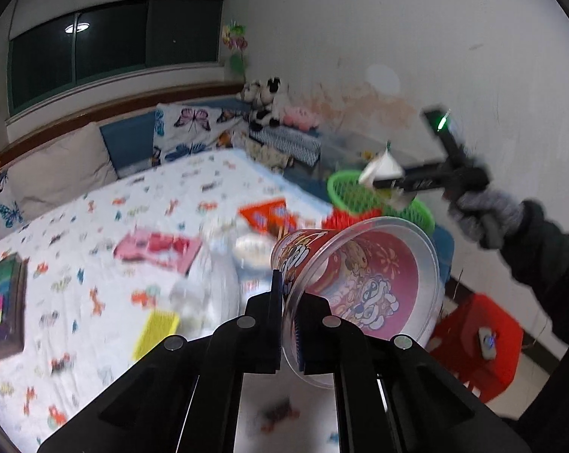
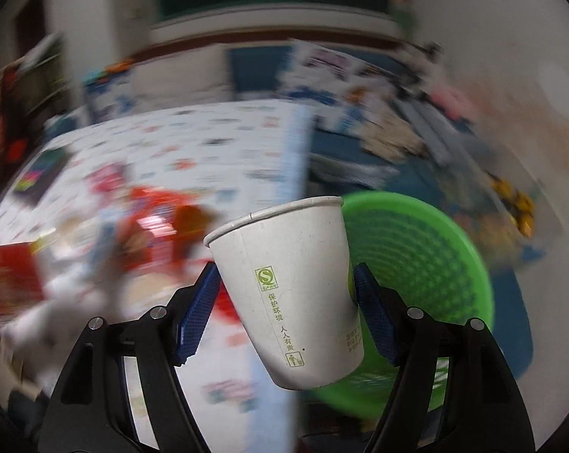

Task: Collect trash
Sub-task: 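Carry the white paper cup over the green basket and open the right tool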

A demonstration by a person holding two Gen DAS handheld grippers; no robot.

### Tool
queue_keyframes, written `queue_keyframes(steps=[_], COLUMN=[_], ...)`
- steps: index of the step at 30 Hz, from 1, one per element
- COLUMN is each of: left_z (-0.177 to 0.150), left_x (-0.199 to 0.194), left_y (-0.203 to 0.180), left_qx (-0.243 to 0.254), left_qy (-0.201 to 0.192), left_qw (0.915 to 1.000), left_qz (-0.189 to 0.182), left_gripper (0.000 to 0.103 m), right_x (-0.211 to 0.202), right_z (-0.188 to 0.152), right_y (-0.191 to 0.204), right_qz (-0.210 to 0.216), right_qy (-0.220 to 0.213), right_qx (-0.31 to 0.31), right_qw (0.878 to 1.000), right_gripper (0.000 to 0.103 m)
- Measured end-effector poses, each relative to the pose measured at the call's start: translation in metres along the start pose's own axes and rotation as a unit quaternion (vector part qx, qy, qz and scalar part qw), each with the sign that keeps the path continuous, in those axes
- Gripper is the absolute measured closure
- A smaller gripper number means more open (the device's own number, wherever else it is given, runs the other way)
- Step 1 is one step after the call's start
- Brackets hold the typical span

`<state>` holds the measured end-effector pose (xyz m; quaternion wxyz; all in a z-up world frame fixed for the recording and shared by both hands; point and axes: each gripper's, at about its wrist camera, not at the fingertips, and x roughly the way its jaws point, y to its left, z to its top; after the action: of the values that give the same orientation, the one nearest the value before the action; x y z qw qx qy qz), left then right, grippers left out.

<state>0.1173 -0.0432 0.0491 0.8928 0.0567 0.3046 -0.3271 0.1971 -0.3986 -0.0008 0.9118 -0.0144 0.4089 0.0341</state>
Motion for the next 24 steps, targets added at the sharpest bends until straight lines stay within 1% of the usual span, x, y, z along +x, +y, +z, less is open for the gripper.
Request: queue_keyframes(steps=[1,3,6,7,8,10,11,13,17,18,20,21,24], left_z=[0.006,0.023,0.046,0.052,0.059,0.075,0.081,0.093,0.115,0.12,0.129,0.135,0.146], left_x=[0.002,0.012,0.029,0.034,0.04,0.055,0.061,0.075,0.106,0.112,0.13,0.141,0.167], left_y=[0.001,0.001,0.001,0.001,0.0,-0.004,-0.005,-0.011,-0.025,-0.029,-0.039,-0.044,-0.058], left_qx=[-0.001,0.0,-0.003,-0.004,-0.003,0.002,0.004,0.008,0.021,0.024,0.034,0.036,0.037], left_qy=[-0.004,-0.01,-0.01,-0.009,-0.008,-0.005,-0.004,0.0,0.011,0.014,0.023,0.03,0.047], left_qw=[1.0,1.0,0.9999,0.9999,0.9999,0.9999,0.9999,0.9997,0.9992,0.999,0.9985,0.998,0.9965], left_qz=[0.001,0.0,-0.008,-0.009,-0.009,-0.014,-0.015,-0.023,-0.032,-0.035,-0.036,-0.043,-0.059], left_gripper=[0.097,0.097,0.097,0.097,0.097,0.097,0.097,0.097,0.097,0.097,0.097,0.097,0.097], right_x=[0.015,0.034,0.064,0.075,0.08,0.087,0.09,0.091,0.087,0.084,0.074,0.065,0.036], right_z=[0.002,0.0,-0.008,-0.011,-0.014,-0.019,-0.022,-0.026,-0.029,-0.029,-0.028,-0.028,-0.03], right_y=[-0.016,-0.039,-0.07,-0.081,-0.087,-0.099,-0.105,-0.112,-0.12,-0.121,-0.122,-0.121,-0.119], right_qz=[-0.007,-0.028,-0.041,-0.034,-0.03,-0.035,-0.029,-0.036,-0.035,-0.03,-0.025,-0.022,-0.03], right_qy=[0.016,0.033,0.068,0.085,0.091,0.101,0.105,0.108,0.098,0.095,0.083,0.074,0.043], right_qx=[0.019,0.042,0.083,0.1,0.11,0.128,0.132,0.137,0.144,0.146,0.148,0.146,0.139], right_qw=[1.0,0.998,0.993,0.991,0.989,0.986,0.985,0.984,0.984,0.984,0.985,0.986,0.989], right_gripper=[0.031,0.031,0.031,0.031,0.03,0.029,0.03,0.029,0.029,0.029,0.029,0.029,0.025])
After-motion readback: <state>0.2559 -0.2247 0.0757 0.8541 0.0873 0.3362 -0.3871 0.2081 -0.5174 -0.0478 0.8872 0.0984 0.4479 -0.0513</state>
